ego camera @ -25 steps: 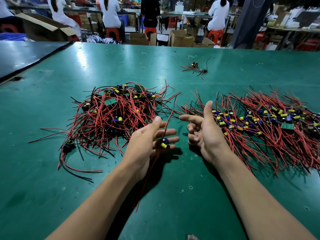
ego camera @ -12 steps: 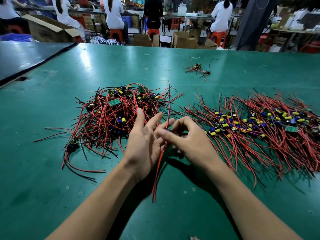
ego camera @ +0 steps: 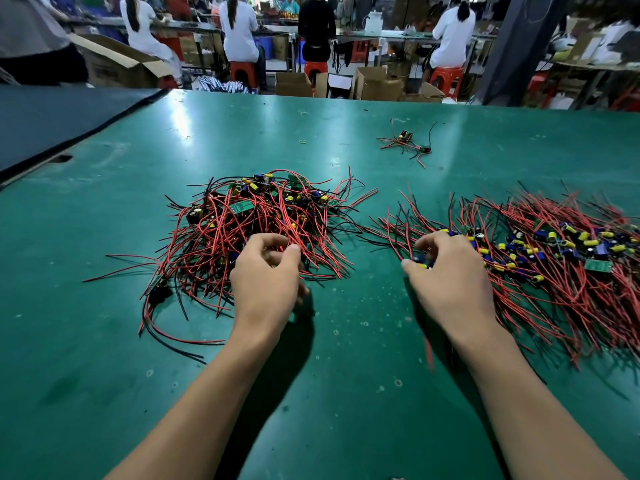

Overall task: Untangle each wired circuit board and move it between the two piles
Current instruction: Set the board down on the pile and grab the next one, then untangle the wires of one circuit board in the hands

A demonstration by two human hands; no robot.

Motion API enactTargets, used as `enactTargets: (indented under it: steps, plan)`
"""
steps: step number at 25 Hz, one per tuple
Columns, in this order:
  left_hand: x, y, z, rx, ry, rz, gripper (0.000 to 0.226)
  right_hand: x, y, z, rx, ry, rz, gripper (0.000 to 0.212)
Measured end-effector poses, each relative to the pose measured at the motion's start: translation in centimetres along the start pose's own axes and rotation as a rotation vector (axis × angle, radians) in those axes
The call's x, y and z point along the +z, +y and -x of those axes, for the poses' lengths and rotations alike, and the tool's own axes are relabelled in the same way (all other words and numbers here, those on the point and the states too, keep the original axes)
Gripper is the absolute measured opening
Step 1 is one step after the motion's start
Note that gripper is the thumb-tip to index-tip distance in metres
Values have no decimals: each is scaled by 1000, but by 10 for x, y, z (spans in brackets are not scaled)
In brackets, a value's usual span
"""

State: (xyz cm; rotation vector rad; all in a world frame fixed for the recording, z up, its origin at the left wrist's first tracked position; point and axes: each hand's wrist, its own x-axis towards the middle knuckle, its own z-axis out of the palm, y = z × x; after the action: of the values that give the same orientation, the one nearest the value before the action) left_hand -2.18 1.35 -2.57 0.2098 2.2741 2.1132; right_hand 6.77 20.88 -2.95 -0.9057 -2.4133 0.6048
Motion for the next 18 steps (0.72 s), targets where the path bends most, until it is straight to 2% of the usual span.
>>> enactTargets:
  steps: [2,4,6,8,9,14,16,18]
  plan:
    - [-4,-5,-6,41,50,-166,14,-2,-2,2,-48,46,4,29]
    - [-5,-10,-9,57,51,-270,21,2,-12,7,-215,49,-149,21]
    - [-6,-11,-12,73,53,-301,28,12,-20,15,-340,-93,-196,12]
    - [-8,-10,-13,128,69,-335,36,20,-19,17,-333,-235,-77,18]
    - [-9,-10,-14,151,89,-350,39,21,-15,16,-300,-253,5,21]
    - [-9,-14,-19,94,168,-310,45,17,-11,12,-227,-195,-7,20]
    - [-12,-17,-22,88,139,-365,37,18,-14,14,-231,-211,-12,20]
    - [-13,-17,-23,85,131,-418,20,20,-13,15,-228,-219,-12,21]
